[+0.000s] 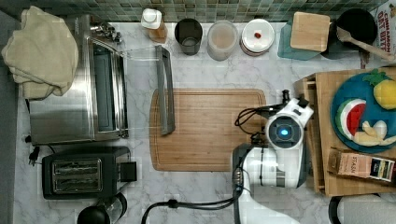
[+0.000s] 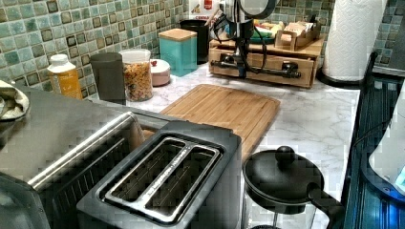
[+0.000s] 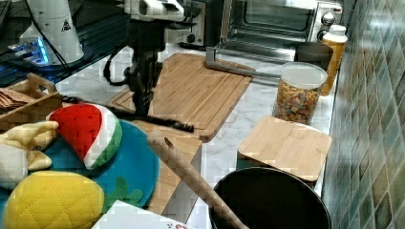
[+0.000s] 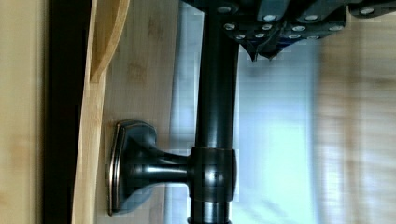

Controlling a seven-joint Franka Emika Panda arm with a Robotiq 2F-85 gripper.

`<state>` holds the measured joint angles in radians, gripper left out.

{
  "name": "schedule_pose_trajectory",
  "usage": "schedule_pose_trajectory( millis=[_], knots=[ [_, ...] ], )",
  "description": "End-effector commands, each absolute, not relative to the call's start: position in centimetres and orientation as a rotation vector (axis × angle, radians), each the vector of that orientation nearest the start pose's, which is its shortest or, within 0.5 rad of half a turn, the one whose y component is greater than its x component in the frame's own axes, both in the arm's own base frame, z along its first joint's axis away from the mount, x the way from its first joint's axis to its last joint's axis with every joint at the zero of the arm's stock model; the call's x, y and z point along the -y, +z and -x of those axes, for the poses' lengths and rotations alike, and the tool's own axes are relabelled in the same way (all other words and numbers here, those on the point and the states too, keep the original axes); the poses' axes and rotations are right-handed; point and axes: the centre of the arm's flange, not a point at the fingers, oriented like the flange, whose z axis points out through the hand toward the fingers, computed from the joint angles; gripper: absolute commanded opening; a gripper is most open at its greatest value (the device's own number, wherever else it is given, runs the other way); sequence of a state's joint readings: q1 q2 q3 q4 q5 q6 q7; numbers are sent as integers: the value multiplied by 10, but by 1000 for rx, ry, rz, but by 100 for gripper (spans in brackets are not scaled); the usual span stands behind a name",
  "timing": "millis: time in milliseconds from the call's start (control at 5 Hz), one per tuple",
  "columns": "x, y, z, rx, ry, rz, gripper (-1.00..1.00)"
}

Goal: Close the drawer.

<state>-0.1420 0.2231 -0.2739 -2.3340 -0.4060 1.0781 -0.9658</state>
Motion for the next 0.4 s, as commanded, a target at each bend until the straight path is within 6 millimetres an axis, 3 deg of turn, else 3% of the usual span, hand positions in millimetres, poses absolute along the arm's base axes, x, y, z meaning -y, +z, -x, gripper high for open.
schedule_pose_trajectory(
  millis=[200,400],
  knots=[
    [389,329,-448,-99,-61,3462,-100],
    [389,330,-449,-99,-61,3462,-100]
  ],
)
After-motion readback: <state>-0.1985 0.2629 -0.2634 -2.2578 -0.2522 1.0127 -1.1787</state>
